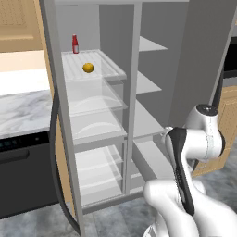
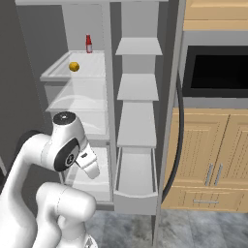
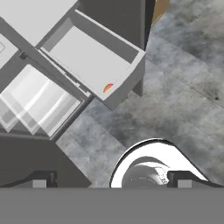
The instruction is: Take the lemon and mango from the fridge shelf and place them in the freezer drawer to begin freezing them.
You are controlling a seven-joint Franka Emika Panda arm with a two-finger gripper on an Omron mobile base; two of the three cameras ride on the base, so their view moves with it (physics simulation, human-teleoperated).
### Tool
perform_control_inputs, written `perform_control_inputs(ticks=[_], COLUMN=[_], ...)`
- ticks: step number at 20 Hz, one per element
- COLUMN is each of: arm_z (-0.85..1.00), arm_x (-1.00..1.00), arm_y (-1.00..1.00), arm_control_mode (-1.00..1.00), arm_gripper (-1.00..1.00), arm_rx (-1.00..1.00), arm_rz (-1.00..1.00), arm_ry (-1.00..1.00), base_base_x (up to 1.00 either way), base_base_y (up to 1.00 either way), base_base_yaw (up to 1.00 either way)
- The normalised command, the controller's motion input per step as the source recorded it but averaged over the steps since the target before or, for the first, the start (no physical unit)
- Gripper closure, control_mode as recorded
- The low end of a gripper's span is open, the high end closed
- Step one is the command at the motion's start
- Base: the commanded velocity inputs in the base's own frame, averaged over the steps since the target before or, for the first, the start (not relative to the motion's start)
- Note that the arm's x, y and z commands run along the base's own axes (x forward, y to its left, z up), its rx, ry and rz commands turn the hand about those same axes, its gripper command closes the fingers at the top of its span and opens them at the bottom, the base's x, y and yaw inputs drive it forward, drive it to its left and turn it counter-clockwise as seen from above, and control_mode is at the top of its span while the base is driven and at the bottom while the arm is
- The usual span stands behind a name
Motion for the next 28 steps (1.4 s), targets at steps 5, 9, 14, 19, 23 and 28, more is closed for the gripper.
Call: perform_control_inputs(ticks=[5,9,14,19,23,28], arm_z=[0.00,0.00,-0.07,-0.13,-0.05,0.00], arm_x=[-0.12,0.00,0.00,-0.01,-0.06,0.00], arm_y=[0.24,0.40,0.06,0.01,0.01,0.00], arm_control_mode=[-1.00,-1.00,-1.00,-1.00,1.00,1.00], arm_gripper=[-1.00,-1.00,-1.00,-1.00,-1.00,-1.00], arm_rx=[-0.03,-0.05,0.00,0.00,0.00,0.00], arm_rz=[0.16,0.13,0.02,0.00,0.00,0.00], arm_ry=[-0.03,0.00,0.00,0.00,0.00,0.00], base_base_x=[0.00,0.00,0.00,0.00,-0.14,-0.28], base_base_y=[0.00,0.00,0.00,0.00,0.01,0.15], base_base_yaw=[0.00,0.00,0.00,0.00,0.01,0.17])
